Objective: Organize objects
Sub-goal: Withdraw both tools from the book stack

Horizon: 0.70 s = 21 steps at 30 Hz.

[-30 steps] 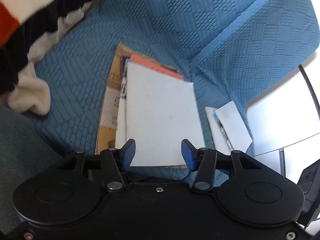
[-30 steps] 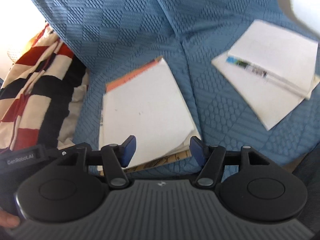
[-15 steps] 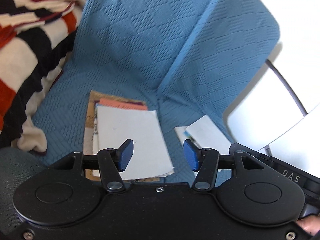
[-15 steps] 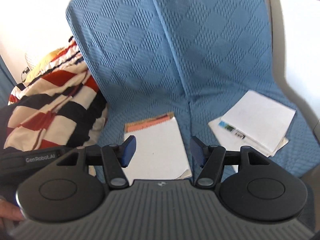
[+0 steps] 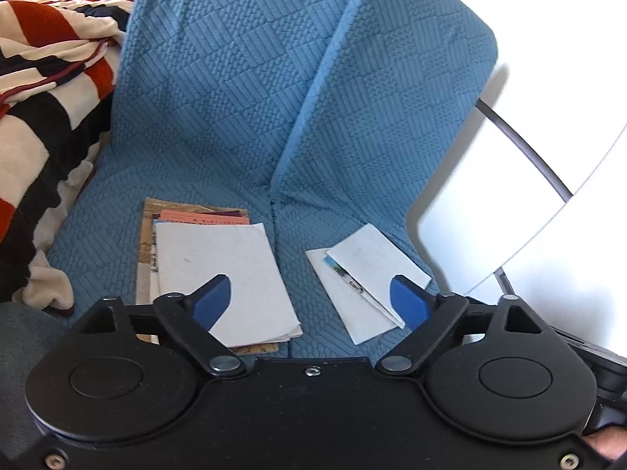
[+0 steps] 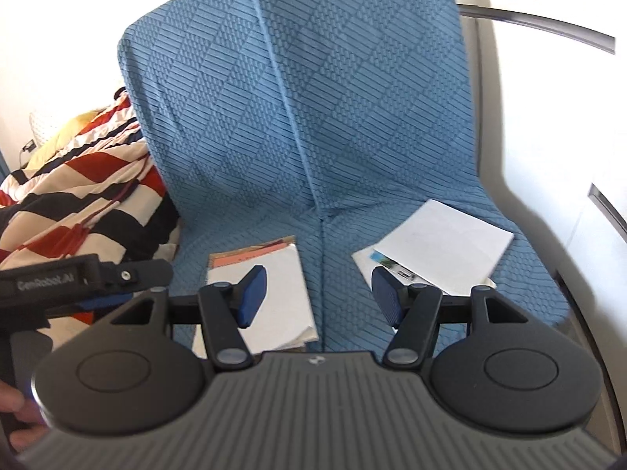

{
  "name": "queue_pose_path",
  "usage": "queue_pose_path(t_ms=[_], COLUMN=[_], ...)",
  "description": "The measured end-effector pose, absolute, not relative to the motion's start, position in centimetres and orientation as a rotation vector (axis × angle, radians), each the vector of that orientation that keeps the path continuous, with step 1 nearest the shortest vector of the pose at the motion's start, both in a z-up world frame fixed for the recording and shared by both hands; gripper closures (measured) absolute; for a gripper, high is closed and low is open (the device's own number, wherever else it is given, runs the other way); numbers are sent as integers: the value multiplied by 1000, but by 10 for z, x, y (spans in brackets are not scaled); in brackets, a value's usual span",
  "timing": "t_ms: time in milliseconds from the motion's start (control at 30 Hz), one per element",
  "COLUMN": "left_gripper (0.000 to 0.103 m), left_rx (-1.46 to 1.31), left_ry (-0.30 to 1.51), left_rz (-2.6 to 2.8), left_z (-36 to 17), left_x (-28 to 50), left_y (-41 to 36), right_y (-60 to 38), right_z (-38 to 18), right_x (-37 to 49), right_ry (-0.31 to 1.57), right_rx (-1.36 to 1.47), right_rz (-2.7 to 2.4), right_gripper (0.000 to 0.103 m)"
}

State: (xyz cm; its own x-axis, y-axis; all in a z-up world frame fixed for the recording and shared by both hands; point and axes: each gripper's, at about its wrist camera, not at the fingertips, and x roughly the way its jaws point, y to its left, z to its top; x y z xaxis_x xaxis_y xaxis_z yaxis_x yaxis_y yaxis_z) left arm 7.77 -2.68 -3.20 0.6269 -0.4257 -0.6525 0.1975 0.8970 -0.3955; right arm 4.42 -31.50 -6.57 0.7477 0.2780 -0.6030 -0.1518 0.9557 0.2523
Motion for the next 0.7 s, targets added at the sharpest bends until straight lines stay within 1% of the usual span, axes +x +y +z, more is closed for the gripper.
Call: queue_pose_path(t_ms=[33,100,233,700], left_gripper=[4,2,2,2], left_rx=[-297,-282,-255,-232], left_ry=[816,808,832,864], left_rz=[-371,-366,-384,-420], left_z=[-33,-35,-42,-51], left_x=[75,71,66,53], left_y=[-29,-34,-47,-87], right_y=[-319,-324,-331,-365], right_z=[-67,-69,-73,-84], right_x=[43,40,31,18], right_ry=[696,694,676,695], right_rx=[198,207,160,230], right_rz=[231,233,178,142], right_gripper=[30,14,15,15])
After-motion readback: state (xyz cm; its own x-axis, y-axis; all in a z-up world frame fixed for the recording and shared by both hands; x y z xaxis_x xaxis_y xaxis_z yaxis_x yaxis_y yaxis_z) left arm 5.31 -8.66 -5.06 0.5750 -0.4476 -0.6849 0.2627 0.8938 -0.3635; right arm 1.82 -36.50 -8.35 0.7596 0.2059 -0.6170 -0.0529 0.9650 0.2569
